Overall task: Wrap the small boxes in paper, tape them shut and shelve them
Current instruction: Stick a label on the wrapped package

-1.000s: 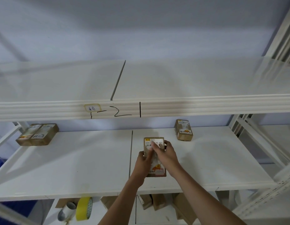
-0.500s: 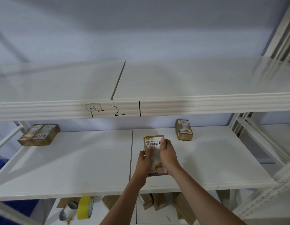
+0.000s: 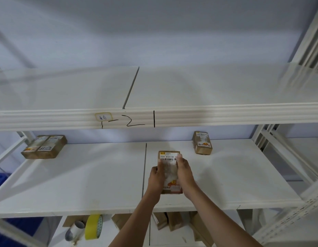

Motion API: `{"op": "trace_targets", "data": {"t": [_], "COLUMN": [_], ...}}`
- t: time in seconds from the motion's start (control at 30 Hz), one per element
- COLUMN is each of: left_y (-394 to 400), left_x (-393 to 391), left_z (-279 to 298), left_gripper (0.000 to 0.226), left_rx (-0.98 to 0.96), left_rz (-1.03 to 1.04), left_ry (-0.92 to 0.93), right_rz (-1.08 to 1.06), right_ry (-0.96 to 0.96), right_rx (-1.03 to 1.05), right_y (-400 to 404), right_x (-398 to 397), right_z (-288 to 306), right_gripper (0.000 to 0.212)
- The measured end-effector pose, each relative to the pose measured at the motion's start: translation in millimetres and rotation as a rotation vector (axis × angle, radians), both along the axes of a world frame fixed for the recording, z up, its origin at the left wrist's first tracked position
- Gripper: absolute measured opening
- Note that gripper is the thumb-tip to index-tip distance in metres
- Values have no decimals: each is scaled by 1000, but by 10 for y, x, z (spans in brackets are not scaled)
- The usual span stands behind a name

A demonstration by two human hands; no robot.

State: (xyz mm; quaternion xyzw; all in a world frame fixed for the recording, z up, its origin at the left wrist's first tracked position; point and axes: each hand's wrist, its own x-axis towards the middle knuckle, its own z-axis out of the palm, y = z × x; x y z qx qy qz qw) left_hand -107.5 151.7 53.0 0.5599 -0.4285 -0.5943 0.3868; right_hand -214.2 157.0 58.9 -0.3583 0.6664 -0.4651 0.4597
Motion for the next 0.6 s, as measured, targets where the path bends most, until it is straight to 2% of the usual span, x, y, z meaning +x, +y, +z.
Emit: {"op": "trace_targets", "data": {"t": [0.07, 0.2, 0.33, 0.43, 0.53, 0.6], "left_y": [-1, -34, -9, -1, -1, -2], "left_x": [9, 27, 4, -28, -36, -7], "left_z": [-21, -40, -51, -42, -47, -59], "left_gripper": [64, 59, 59, 61, 62, 65], "left_rx": [4, 10, -60, -128, -129, -113], "left_rz": [35, 65, 134, 124, 117, 113], "left_ry": [22, -9, -178, -263, -280, -264], "right_rz": [81, 172, 151, 118, 115, 123], "right_ry": [11, 178, 231, 227, 238, 255], "right_rx": [35, 59, 23, 13, 21, 23], "right_y": [42, 139, 181, 172, 145, 152], "right_x": [5, 2, -5, 34, 65, 65], "right_z": [-17, -66, -57, -88, -115, -93], "right_gripper": [77, 68, 56, 59, 70, 64]}}
